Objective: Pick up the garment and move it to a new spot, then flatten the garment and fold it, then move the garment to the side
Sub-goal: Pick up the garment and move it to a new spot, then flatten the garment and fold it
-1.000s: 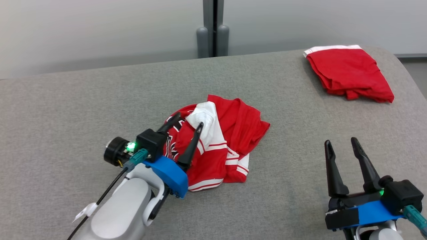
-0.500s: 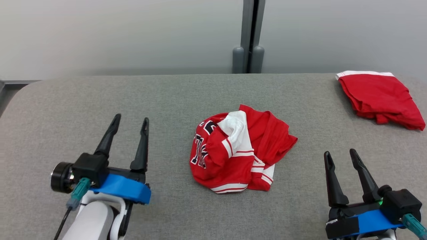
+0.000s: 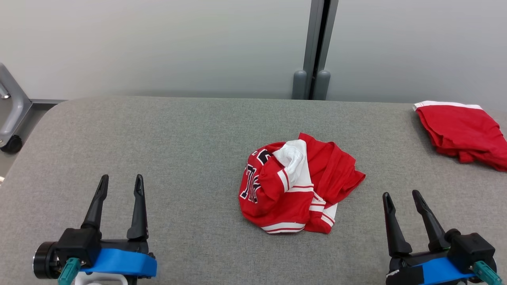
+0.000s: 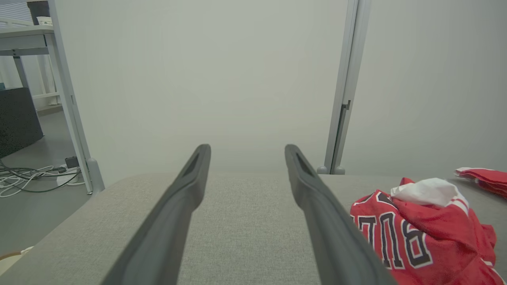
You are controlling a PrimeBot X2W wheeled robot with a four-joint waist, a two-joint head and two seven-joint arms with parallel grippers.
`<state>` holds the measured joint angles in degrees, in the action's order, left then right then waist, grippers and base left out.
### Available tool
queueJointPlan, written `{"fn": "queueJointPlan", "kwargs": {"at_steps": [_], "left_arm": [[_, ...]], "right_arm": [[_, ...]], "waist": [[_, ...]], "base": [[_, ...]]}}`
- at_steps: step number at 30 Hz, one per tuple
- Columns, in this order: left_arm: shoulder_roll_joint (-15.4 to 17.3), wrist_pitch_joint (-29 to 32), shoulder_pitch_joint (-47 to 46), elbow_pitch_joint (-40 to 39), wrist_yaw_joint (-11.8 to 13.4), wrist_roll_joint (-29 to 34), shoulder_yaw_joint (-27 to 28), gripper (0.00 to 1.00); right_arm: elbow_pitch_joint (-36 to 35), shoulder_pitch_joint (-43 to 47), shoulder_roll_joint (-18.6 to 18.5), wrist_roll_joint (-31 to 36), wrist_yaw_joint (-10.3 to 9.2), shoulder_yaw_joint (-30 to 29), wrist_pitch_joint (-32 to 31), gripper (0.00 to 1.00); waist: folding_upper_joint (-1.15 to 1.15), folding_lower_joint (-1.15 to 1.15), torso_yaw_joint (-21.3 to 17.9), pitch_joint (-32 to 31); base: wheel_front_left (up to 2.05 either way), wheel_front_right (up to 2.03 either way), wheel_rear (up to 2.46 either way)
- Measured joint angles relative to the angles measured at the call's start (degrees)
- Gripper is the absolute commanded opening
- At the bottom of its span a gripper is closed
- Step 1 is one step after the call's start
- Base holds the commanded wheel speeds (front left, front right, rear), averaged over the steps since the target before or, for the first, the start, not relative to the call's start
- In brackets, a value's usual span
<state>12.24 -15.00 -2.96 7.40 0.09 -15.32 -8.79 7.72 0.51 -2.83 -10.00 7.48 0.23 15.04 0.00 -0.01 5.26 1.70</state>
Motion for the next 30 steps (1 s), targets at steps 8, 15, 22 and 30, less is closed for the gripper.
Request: {"fn": "queueJointPlan", "kwargs": {"at_steps": [8, 15, 22, 30], "left_arm": [[-2.9, 0.0, 1.7, 2.1, -3.1, 3.3, 2.8, 1.0], [-4.3, 0.0, 1.7, 3.7, -4.7, 5.4, 4.5, 1.0], [-5.1, 0.0, 1.5, 5.3, -5.7, 6.5, 5.8, 1.0], [-5.8, 0.0, 1.4, 5.8, -6.2, 7.9, 6.7, 1.0]], "right_arm": [[1.6, 1.2, 0.0, -0.2, 0.0, -0.3, 0.0, 1.0], [2.0, 2.1, 0.0, -0.3, 0.01, -0.5, 0.0, 1.0], [2.3, 2.1, 0.0, -0.4, 0.01, -0.4, 0.0, 1.0], [2.8, 2.1, 0.0, -0.6, 0.0, -0.4, 0.0, 1.0]], "waist": [[0.0, 0.0, -0.8, -0.1], [0.0, 0.0, -1.7, -0.1], [0.01, 0.0, -2.1, -0.2], [0.01, 0.01, -2.1, -0.2]], "base": [[0.0, 0.0, 0.0], [0.0, 0.0, 0.0], [0.0, 0.0, 0.0], [0.0, 0.0, 0.0]]}}
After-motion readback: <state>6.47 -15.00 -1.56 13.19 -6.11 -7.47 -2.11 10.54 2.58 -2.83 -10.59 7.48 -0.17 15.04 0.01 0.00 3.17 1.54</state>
